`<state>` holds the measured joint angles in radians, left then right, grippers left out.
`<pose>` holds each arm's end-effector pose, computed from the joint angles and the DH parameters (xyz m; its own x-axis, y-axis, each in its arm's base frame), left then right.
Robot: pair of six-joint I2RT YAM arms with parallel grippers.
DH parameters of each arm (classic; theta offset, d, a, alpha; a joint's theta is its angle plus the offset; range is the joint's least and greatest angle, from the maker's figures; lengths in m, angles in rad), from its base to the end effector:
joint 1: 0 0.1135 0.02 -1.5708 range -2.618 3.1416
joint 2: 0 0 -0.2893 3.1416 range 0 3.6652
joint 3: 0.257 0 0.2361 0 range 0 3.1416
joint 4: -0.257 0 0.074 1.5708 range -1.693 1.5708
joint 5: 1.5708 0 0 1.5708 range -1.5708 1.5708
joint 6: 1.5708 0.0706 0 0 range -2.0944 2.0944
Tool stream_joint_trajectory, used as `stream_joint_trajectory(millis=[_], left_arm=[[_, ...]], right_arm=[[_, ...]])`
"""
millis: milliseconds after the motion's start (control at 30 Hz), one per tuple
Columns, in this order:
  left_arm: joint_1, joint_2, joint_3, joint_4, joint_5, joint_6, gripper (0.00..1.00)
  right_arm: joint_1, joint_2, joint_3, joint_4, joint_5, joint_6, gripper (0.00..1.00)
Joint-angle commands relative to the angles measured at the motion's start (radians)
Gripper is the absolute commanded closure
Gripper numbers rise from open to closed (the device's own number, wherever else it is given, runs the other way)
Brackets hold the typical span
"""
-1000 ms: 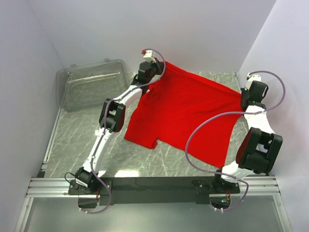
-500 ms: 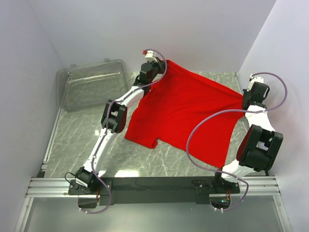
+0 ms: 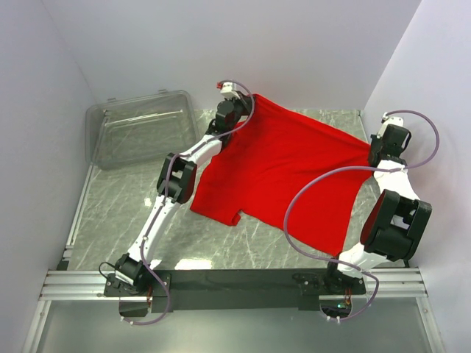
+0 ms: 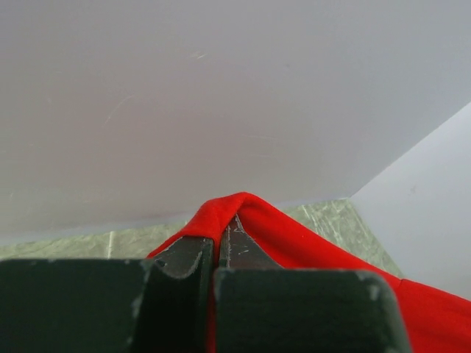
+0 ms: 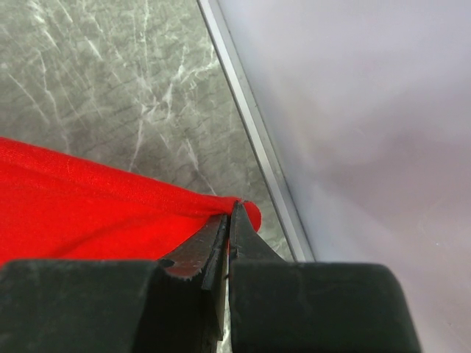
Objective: Fold and stack the t-shirts
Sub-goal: Flatten the tshirt out
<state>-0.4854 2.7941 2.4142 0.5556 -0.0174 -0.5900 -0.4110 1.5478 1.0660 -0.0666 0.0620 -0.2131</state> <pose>0.5920 -0.3109 0.2083 -0.1226 -0.5642 -0.8165 0.4611 0.6961 -0.5503 0.3345 -0.1506 0.2748 -0.5617 0.0145 -0.8272 0.3361 0.9177 -0.2120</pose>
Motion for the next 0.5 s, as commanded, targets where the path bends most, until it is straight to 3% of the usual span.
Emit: stream_joint_trajectory(millis=[0, 467], left_arm=[[0.022, -0.012, 0.017, 0.041, -0.049, -0.008, 0.99], [0.041, -0.044, -0.024, 0.098, 0.031, 0.019, 0.99]], right_arm=[[-0.02, -0.046, 0.015, 0.034, 0.001, 0.003, 1.0], [-0.023, -0.058, 0.035, -0.035, -0.255, -0.034, 1.0]])
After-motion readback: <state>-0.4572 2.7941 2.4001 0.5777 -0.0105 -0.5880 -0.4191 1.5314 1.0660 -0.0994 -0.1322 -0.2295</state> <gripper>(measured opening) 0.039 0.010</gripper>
